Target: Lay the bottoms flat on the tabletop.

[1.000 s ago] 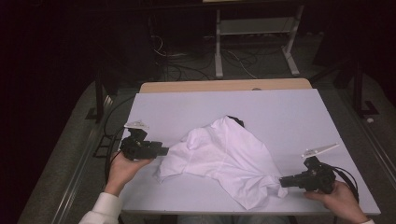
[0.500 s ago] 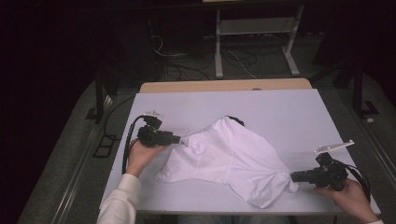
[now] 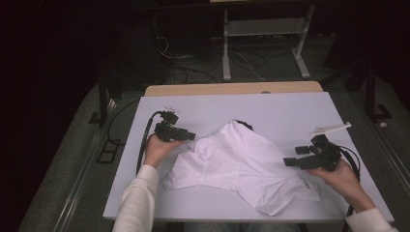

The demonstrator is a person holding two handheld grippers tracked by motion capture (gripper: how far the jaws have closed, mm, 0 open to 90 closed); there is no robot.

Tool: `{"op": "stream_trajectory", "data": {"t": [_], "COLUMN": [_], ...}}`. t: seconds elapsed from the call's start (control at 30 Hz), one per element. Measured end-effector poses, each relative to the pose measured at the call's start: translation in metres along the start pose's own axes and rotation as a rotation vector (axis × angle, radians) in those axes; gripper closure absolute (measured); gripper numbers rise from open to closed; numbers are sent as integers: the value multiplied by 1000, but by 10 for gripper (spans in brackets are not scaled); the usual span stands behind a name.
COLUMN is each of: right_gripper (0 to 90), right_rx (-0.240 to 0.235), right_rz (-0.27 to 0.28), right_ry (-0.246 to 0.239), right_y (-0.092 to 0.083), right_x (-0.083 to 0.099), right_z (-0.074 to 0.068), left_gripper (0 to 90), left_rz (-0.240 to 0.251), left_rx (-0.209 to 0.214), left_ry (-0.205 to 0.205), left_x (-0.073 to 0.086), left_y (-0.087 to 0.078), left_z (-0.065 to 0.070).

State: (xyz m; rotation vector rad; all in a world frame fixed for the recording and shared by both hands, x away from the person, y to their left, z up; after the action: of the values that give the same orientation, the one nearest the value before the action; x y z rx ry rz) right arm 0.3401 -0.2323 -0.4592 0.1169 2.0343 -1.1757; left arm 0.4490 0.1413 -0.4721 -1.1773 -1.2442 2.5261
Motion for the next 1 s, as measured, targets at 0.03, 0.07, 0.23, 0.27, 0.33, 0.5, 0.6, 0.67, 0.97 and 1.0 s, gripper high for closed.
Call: {"op": "stream_trajectory", "data": {"t": [0.03, 0.07, 0.23, 0.27, 0.33, 0.5, 0.6, 0.67, 0.97, 1.0], "right_gripper": [137, 137, 141, 143, 154, 234, 624, 711, 866, 866], "right_rx": [0, -7, -2, 1, 4, 13, -30, -35, -45, -82], "right_rz": [0, 14, 46, 43, 23, -31, -98, -121, -54, -19], "right_ry": [0, 17, 23, 29, 36, 26, 10, 3, -33, -28], "right_y": [0, 9, 32, 42, 64, 97, 117, 120, 83, 70], "right_x": [0, -15, -42, -48, -60, -70, -73, -73, -99, -102], "right_z": [0, 4, 13, 16, 20, 19, 11, 8, -7, -15], "left_gripper": [490, 489, 470, 464, 462, 691, 856, 864, 879, 879], "left_rz": [0, -7, -62, -68, -87, -178, -153, -145, -24, -6], "left_rx": [0, 16, 103, 122, 133, 88, 83, 75, 73, 109], "left_ry": [0, 6, 21, 27, 53, 68, 46, 56, 140, 160], "left_x": [0, -1, -3, -3, -4, -2, -7, -9, -30, -30], "left_y": [0, 5, 27, 29, 33, 42, 39, 36, -5, -13], "left_z": [0, 2, 14, 17, 22, 23, 21, 22, 47, 59]}}
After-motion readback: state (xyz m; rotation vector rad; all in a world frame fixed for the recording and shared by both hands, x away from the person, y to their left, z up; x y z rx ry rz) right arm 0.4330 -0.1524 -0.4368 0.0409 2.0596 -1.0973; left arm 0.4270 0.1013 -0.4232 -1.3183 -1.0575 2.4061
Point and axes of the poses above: each handheld gripper's, and its own axes: y roughly forward along the jaws, x roughly out of its underside, z roughly to its right, the point moved 7 cm from there along y, roughly forward along the jaws, and after that the axes turned 6 degrees about x, right-handed, at the moved point
